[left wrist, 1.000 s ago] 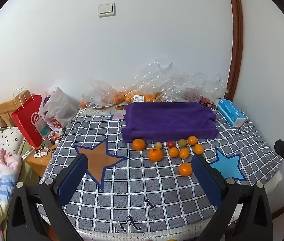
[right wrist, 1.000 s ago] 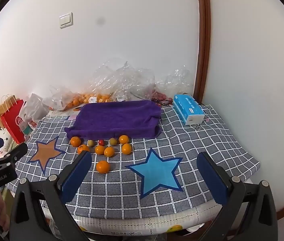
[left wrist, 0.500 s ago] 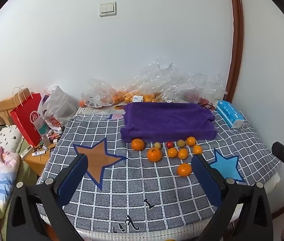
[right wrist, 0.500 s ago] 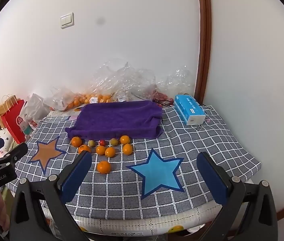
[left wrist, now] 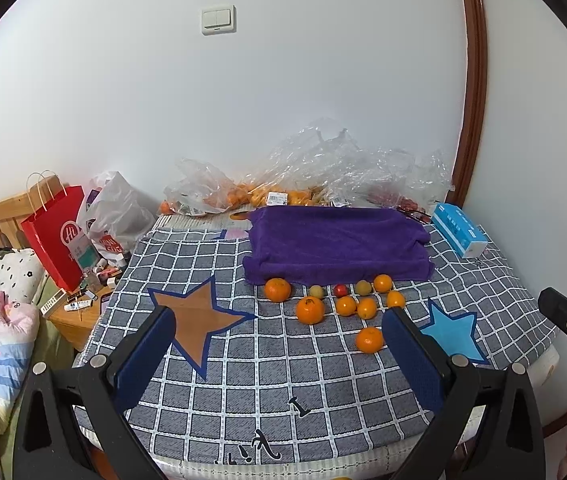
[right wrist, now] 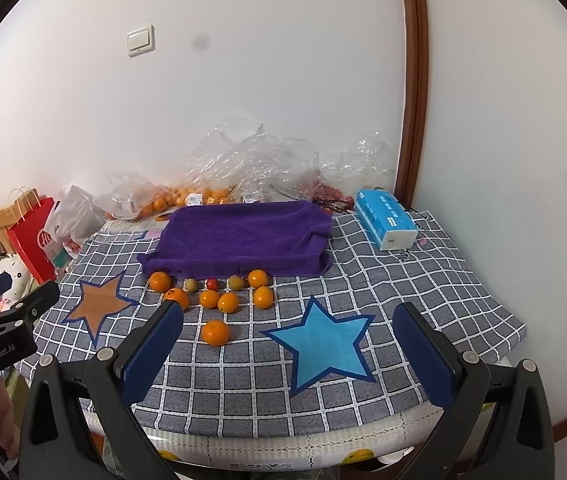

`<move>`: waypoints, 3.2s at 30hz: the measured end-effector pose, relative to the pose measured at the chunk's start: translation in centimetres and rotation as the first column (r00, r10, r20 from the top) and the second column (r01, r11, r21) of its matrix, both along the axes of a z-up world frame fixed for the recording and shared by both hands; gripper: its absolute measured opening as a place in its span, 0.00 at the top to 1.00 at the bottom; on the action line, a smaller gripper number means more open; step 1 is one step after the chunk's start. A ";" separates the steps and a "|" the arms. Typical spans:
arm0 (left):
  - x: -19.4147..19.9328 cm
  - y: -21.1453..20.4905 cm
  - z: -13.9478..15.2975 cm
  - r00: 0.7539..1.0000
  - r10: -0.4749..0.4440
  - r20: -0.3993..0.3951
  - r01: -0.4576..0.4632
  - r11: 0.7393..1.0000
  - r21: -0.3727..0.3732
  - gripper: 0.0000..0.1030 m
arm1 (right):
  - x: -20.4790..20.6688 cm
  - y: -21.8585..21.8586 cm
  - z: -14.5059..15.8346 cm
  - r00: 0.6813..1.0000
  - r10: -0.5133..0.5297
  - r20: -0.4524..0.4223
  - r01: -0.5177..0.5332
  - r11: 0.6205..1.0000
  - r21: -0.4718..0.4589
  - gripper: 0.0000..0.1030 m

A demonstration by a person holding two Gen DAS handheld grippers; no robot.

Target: Organize fruits

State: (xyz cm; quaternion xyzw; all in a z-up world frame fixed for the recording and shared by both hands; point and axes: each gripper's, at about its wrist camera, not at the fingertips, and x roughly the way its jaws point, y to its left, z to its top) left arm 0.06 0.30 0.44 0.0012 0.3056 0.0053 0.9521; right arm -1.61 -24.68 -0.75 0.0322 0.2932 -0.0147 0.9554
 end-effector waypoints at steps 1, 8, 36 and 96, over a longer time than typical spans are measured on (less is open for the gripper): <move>0.0 0.0 0.0 1.000 0.000 0.000 0.000 1.000 0.000 0.00 | 0.1 0.0 0.0 1.000 0.001 -0.001 -0.001 1.000 -0.002 0.00; -0.3 0.2 -0.1 1.000 -0.002 0.001 0.002 1.000 -0.004 0.00 | 0.1 0.3 0.0 1.000 0.008 0.000 -0.008 1.000 -0.004 0.00; -0.2 0.2 0.0 1.000 0.009 -0.002 -0.009 1.000 -0.009 0.00 | -0.1 0.2 0.0 1.000 0.018 0.006 -0.018 1.000 0.003 0.00; 12.0 6.3 -14.3 0.963 0.062 -0.260 -0.060 0.998 0.017 0.12 | 14.1 6.8 -16.1 0.942 0.217 -0.256 -0.196 0.975 0.107 0.34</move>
